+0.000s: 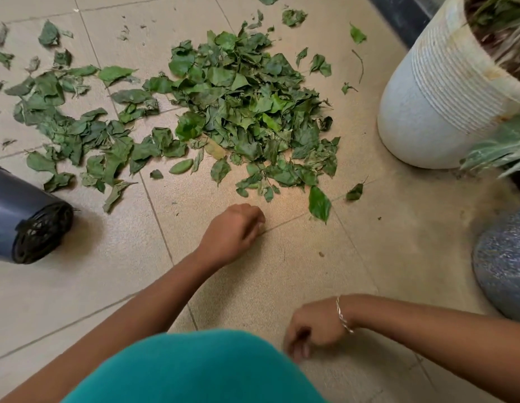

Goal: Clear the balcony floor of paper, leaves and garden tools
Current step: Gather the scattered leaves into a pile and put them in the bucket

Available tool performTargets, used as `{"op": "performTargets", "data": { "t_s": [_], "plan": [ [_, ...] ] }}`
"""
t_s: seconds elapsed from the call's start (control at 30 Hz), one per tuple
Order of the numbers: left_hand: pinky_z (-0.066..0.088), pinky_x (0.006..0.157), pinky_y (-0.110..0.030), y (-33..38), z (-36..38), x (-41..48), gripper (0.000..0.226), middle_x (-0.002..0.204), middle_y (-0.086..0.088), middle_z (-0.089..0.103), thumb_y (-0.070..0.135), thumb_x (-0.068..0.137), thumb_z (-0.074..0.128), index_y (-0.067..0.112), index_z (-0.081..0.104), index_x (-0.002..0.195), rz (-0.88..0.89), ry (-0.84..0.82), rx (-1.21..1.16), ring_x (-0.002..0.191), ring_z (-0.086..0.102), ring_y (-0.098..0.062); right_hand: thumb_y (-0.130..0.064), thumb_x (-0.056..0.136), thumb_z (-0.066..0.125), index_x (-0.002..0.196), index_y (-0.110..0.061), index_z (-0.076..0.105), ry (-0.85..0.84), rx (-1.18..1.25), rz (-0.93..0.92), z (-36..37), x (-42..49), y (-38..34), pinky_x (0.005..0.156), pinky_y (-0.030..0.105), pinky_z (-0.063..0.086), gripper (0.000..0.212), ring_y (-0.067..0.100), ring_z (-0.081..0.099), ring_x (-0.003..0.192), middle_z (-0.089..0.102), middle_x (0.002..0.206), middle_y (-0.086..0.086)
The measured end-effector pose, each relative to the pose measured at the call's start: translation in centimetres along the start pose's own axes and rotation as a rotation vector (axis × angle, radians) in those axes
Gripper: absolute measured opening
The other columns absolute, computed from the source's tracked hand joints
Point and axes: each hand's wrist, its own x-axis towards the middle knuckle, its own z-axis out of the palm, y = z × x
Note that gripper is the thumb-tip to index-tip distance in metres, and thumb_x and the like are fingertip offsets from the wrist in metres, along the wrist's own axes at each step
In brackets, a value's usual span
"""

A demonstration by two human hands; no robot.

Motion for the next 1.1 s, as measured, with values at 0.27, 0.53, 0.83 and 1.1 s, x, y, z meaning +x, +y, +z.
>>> {"op": "performTargets", "data": {
  "t_s": [0.27, 0.53, 0.83, 1.1],
  "plan": [
    [0.037, 0.095, -0.038, -2.1, -1.8, 2.4, 0.055, 0.135, -0.011, 0.043, 0.039, 0.085, 0.061, 0.015, 0.045, 0.132, -0.157, 0.153, 0.391, 0.124, 0.037, -0.028, 0.007, 0.081, 0.059, 0.131, -0.018, 0.045, 1.640, 0.776, 0.336, -8.8, -1.1, 1.0, 0.072, 0.026, 0.047, 0.058, 0.017, 0.051, 0.086, 0.042, 0.127, 0.010],
    [0.020, 0.107, -0.065, -6.1, -8.6, 8.5, 0.140, 0.156, -0.019, -0.008, 0.065, 0.050, 0.075, 0.016, -0.013, 0.148, -0.716, 0.023, 0.338, 0.142, -0.001, -0.042, -0.011, 0.078, 0.073, 0.145, -0.014, 0.023, 1.533, 0.845, 0.527, -15.5, 1.6, -1.9, 0.075, 0.029, 0.045, 0.084, 0.029, 0.047, 0.110, 0.025, 0.139, 0.016],
    [0.025, 0.106, -0.061, -6.9, -10.3, 10.5, 0.140, 0.152, -0.028, -0.015, 0.070, 0.057, 0.068, 0.011, -0.024, 0.144, -0.731, -0.209, 0.442, 0.138, -0.003, -0.053, 0.005, 0.077, 0.068, 0.106, -0.002, 0.055, 1.206, 0.841, 0.202, -34.8, -0.9, -10.7, 0.069, 0.037, 0.058, 0.033, 0.033, 0.053, 0.112, 0.044, 0.135, 0.019],
    [0.034, 0.095, -0.069, -6.7, -10.9, 11.2, 0.145, 0.153, -0.021, -0.018, 0.061, 0.048, 0.079, 0.016, -0.017, 0.147, -0.789, -0.222, 0.276, 0.138, -0.010, -0.052, -0.004, 0.085, 0.062, 0.126, -0.011, 0.052, 0.999, 0.075, 0.265, -34.6, -14.5, -12.3, 0.076, 0.037, 0.049, 0.042, 0.023, 0.053, 0.089, 0.058, 0.117, 0.015]
  ]
}}
